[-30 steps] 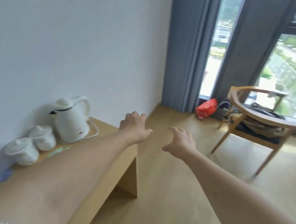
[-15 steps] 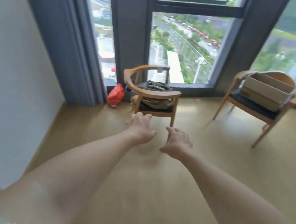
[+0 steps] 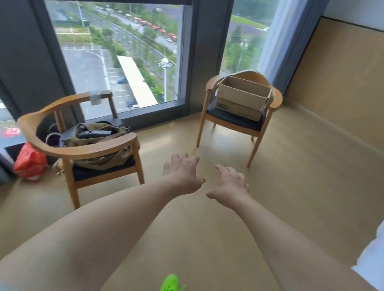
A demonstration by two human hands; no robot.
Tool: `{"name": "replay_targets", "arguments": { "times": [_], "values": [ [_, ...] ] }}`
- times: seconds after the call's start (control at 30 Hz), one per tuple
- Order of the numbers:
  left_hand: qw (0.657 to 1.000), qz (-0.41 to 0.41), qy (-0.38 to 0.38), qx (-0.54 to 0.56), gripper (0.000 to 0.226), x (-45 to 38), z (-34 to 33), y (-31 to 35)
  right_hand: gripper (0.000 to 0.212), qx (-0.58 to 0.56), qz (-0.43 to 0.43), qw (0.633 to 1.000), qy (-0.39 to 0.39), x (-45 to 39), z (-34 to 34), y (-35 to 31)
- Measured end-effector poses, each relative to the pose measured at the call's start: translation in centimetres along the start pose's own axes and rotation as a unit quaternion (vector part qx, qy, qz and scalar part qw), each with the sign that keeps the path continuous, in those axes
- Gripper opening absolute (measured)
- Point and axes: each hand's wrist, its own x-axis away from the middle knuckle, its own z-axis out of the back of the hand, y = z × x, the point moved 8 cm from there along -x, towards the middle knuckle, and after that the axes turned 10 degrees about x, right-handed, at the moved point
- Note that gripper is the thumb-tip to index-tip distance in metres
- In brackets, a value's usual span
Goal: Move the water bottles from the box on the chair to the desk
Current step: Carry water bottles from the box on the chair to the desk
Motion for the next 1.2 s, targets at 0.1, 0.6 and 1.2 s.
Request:
{"name": "replay_targets", "arguments": {
  "times": [0.1, 0.6, 1.2],
  "values": [
    [0.999, -0.037, -0.025, -0.025, 0.065, -7.6, 0.1, 1.0, 0.093, -0.008, -0.036, 0.999, 0.004, -5.7, 2.2, 1.2],
    [0.99, -0.113, -0.079, -0.015, 0.073, -36.6, -3.1, 6.1, 0.088, -0.012, -0.106, 0.994, 0.014, -30.4, 7.5, 6.5],
    [0.995, -0.04, -0.082, -0.047, 0.062, -71.8, -1.3, 10.9, 0.088, -0.053, -0.076, 0.995, -0.038, -65.7, 15.0, 10.6]
  ]
}}
